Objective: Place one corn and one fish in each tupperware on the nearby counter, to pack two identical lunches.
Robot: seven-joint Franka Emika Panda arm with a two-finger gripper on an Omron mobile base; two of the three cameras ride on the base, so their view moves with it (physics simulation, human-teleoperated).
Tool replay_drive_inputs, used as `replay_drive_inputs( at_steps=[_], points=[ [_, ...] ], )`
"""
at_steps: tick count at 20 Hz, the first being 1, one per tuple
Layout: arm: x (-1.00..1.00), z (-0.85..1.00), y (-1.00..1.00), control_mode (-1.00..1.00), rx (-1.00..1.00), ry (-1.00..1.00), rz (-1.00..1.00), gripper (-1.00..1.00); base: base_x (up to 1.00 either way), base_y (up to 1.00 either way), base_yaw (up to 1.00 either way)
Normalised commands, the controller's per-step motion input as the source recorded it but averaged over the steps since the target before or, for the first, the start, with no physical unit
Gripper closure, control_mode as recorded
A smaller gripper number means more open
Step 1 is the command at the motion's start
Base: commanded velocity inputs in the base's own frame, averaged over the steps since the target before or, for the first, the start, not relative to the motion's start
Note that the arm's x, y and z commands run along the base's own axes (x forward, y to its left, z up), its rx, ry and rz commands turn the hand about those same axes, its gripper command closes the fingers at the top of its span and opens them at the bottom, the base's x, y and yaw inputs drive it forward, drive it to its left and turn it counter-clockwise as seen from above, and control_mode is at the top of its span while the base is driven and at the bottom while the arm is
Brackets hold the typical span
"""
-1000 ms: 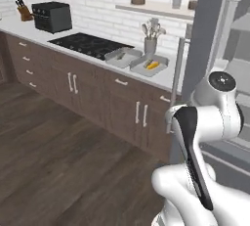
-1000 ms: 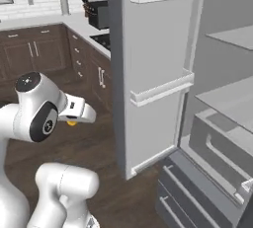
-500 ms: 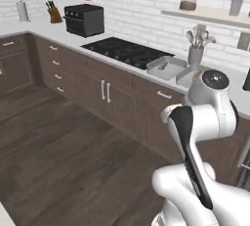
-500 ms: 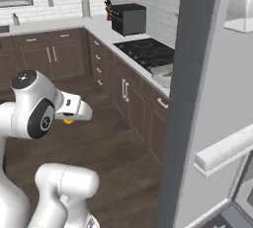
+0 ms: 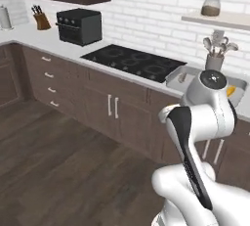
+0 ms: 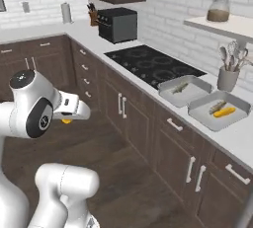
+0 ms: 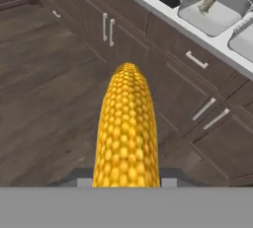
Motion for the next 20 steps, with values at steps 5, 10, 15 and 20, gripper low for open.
replay_drive_inputs(
  at_steps=[5,10,15,20],
  points=[
    [0.00,0.00,0.00,1.00,0.00,0.00,0.00,1.00,0.92,0.32,-0.63],
    [0.00,0.00,0.00,1.00,0.00,0.00,0.00,1.00,0.38,0.03,-0.72],
    [0.00,0.00,0.00,1.00,0.00,0.00,0.00,1.00,0.51,0.02,-0.65],
    [0.00,0.00,0.00,1.00,0.00,0.00,0.00,1.00,1.00,0.16,-0.37]
  ],
)
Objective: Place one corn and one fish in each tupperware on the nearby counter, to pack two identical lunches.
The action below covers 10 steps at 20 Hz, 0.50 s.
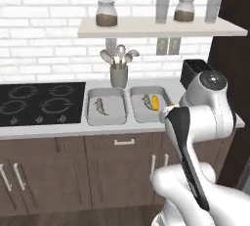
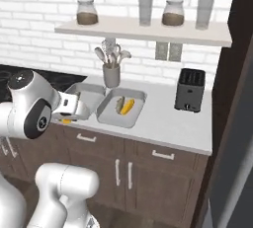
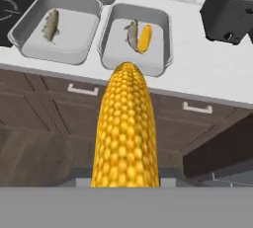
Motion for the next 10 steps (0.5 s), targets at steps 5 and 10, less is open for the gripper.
replay_drive_inputs(
  at_steps=[5,10],
  points=[
    [0.00,0.00,0.00,1.00,0.00,0.00,0.00,1.00,0.99,0.47,-0.11],
    [0.00,0.00,0.00,1.00,0.00,0.00,0.00,1.00,0.92,0.78,-0.11]
  ],
)
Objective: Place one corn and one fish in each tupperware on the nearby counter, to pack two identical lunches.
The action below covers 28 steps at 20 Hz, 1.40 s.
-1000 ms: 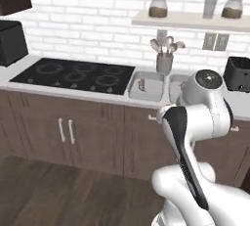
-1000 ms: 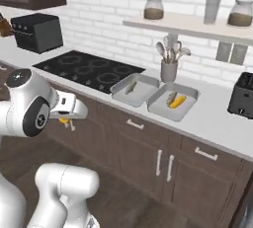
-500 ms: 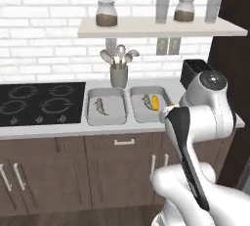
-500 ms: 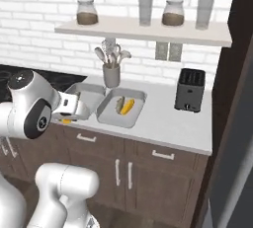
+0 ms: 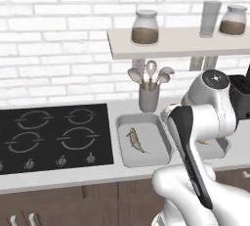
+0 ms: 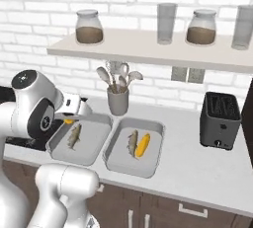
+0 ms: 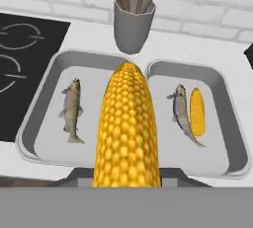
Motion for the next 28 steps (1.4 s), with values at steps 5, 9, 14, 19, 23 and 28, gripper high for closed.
replay_drive_inputs(
  at_steps=[5,9,14,19,23,28],
  points=[
    [0.80,-0.61,0.32,-1.00,0.04,0.23,-0.06,1.00,0.20,0.10,-0.02],
    [0.97,-1.00,-0.24,-1.00,0.18,0.29,-0.05,1.00,0.00,0.00,0.00],
    [0.95,-1.00,-0.12,-1.00,0.17,0.18,-0.01,1.00,0.00,0.00,0.00],
    [0.80,-1.00,0.41,-1.00,0.03,0.00,-0.04,1.00,0.00,0.00,0.00],
    [0.47,-0.40,0.26,-1.00,0.00,-0.01,-0.01,-1.00,0.00,0.00,0.00],
    [-0.21,0.18,-0.03,-1.00,0.01,0.00,0.00,-1.00,0.00,0.00,0.00]
  ],
)
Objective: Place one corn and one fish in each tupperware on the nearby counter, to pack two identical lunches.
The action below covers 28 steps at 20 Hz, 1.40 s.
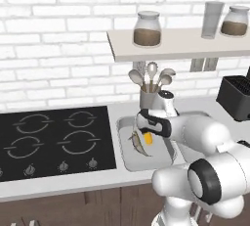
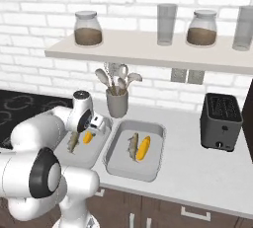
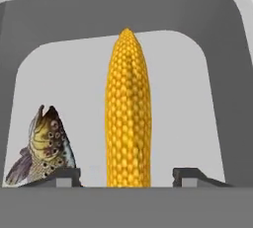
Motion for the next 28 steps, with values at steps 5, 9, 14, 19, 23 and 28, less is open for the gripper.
replay_drive_inputs(
  at_steps=[5,9,14,19,23,28],
  points=[
    [-0.87,0.73,-0.12,-1.00,0.04,-0.07,-0.01,-1.00,0.00,0.00,0.00],
    [-1.00,1.00,-0.62,-1.00,0.14,-0.37,-0.01,-1.00,0.00,0.00,0.00],
    [-1.00,1.00,-0.97,-1.00,0.18,-0.42,0.00,-1.00,0.00,0.00,0.00],
    [-1.00,1.00,-1.00,-1.00,0.15,-0.48,0.00,-1.00,0.00,0.00,0.00],
    [-1.00,1.00,-0.72,-1.00,0.11,-0.42,-0.06,-1.00,0.00,0.00,0.00],
    [-0.37,0.32,0.04,-1.00,-0.04,-0.16,-0.01,-1.00,0.00,0.00,0.00]
  ],
)
